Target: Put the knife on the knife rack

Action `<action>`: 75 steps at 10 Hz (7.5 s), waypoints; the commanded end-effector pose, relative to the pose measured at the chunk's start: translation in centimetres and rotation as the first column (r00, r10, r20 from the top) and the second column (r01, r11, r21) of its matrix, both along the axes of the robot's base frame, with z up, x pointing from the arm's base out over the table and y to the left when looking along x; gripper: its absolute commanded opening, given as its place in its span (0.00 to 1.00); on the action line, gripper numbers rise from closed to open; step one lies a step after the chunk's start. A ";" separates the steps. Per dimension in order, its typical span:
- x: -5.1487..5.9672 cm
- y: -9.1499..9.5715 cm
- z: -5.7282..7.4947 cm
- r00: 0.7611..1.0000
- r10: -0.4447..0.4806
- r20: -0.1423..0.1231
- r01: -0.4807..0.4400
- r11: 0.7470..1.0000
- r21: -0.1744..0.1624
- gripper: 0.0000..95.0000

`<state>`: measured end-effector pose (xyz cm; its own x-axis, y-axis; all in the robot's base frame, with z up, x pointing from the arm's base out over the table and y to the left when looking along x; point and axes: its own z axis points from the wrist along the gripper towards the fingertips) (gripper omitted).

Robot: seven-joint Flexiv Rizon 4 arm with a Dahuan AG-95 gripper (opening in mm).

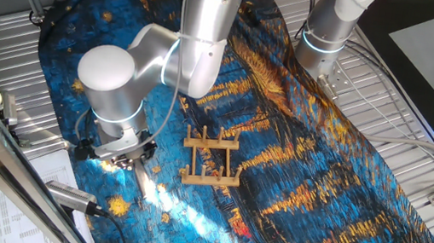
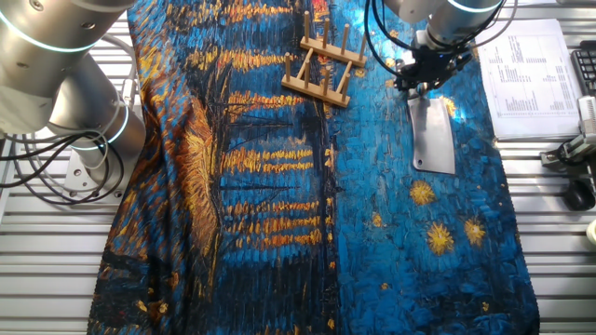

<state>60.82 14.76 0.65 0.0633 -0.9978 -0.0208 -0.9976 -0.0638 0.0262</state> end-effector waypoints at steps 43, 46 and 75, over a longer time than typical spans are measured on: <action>-3.3 4.2 10.1 0.990 -0.126 -0.059 0.121 0.989 -0.083 0.00; -4.3 5.7 11.3 0.989 -0.139 -0.059 0.133 0.987 -0.092 0.00; -9.7 10.7 14.0 0.958 -0.269 -0.096 0.257 0.959 -0.119 0.00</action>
